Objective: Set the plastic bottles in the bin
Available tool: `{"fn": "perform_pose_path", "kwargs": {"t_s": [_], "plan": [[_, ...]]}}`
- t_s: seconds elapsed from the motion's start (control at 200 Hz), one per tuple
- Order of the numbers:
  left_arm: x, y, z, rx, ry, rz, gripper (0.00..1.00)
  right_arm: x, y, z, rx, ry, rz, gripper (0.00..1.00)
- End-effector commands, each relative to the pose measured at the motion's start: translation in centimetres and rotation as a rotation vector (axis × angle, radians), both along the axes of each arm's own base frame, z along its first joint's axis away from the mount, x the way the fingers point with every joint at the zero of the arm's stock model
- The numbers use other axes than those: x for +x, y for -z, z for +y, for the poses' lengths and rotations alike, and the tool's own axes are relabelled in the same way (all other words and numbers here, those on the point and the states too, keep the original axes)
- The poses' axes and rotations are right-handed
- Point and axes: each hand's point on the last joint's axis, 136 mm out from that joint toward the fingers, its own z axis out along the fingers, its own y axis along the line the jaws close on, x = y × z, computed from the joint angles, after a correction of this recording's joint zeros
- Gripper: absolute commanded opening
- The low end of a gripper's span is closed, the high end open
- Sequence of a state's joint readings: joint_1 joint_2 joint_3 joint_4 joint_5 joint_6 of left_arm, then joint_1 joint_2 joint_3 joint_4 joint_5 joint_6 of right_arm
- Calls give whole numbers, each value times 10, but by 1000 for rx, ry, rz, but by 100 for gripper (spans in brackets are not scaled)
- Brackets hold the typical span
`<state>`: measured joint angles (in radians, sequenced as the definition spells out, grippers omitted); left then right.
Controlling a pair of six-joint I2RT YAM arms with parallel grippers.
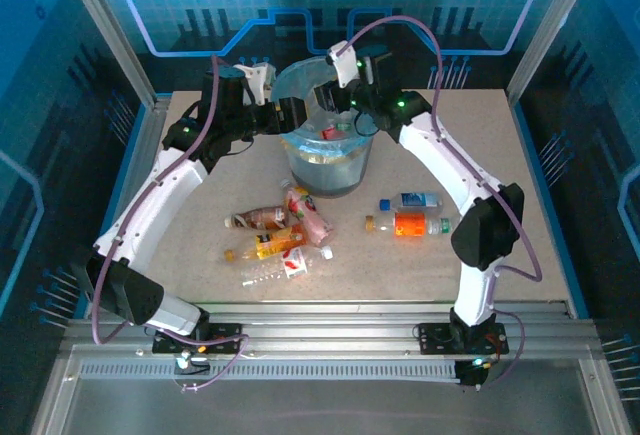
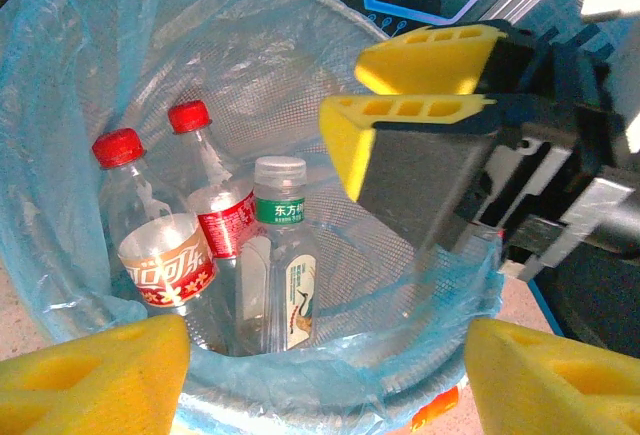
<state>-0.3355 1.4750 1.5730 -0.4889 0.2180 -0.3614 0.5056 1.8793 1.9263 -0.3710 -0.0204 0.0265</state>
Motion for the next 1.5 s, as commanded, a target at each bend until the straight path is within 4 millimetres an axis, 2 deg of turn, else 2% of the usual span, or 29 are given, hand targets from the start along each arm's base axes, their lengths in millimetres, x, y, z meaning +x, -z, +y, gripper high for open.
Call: {"fn": "perform_pose_path", "kwargs": {"t_s": [0.0, 0.13, 0.26, 0.37, 0.49, 0.645, 0.8, 0.94, 1.06, 1.09, 1.221, 1.321, 1.496], "plan": [[-3, 1, 3, -7, 3, 8, 74, -26, -62, 3, 66, -45, -101, 50], [-6, 1, 5, 9, 0, 3, 73, -48, -88, 7, 83, -77, -153, 50], [-12, 4, 10, 33, -5, -1, 73, -79, -110, 13, 86, -125, -216, 51], [-21, 9, 17, 63, -14, -7, 73, -109, -115, 15, 75, -157, -240, 51], [-35, 22, 27, 118, -17, -28, 73, -138, -102, 9, 122, -153, -207, 52], [-53, 45, 42, 212, -23, -48, 73, -174, -63, -5, 226, -121, -85, 51], [-81, 59, 47, 303, 35, -69, 71, -198, -7, -22, 279, -41, 87, 51], [-120, 75, 29, 461, 246, -170, 73, -214, 50, -31, 291, 18, 245, 53], [-162, 101, 5, 609, 513, -246, 77, -226, 92, -33, 324, 53, 370, 55], [-174, 108, -1, 634, 589, -263, 79, -230, 110, -35, 330, 67, 411, 55], [-216, 136, -18, 667, 819, -268, 83, -239, 151, -37, 434, 132, 538, 58], [-234, 157, -20, 685, 918, -230, 83, -243, 176, -37, 518, 178, 611, 60], [-245, 192, -10, 762, 1001, -105, 79, -244, 206, -30, 584, 224, 719, 62]]}}
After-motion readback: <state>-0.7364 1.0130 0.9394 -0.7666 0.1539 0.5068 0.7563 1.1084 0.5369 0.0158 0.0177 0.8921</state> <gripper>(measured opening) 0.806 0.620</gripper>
